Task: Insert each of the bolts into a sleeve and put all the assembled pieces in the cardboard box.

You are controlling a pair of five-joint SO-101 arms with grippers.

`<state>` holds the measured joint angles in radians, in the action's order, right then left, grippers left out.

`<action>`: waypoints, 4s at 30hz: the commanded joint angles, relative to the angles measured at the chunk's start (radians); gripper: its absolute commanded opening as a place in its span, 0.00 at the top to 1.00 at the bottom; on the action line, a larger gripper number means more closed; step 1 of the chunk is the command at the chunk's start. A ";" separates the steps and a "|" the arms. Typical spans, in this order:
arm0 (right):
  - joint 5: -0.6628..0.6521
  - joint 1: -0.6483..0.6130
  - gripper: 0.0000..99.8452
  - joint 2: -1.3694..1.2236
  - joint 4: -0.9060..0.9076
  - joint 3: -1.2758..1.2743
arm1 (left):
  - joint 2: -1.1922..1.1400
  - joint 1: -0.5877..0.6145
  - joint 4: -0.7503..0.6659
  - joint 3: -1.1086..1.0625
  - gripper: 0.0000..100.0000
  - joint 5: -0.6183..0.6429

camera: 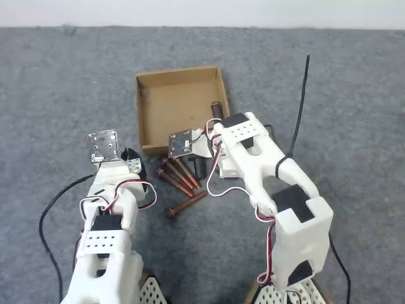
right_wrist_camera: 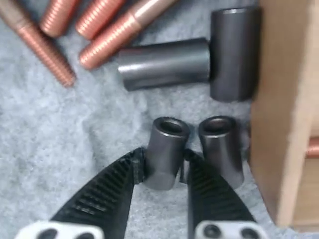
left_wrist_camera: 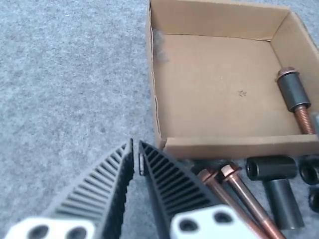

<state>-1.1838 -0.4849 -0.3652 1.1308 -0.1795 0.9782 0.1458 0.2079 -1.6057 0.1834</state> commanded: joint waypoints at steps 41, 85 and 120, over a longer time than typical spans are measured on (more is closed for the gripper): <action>0.895 0.363 0.99 0.951 -0.251 -0.890 | 0.035 -0.003 -0.020 0.013 0.99 -0.006; 0.887 0.417 0.99 1.152 -0.329 -1.074 | -0.252 -0.618 0.887 0.418 0.99 0.101; 0.887 0.418 0.99 1.152 -0.325 -1.074 | -0.496 -0.293 0.720 0.483 0.99 0.106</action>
<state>-0.2969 -0.0783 0.7472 0.8178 -1.2612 0.4810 -0.1611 0.9229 -1.1607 0.2754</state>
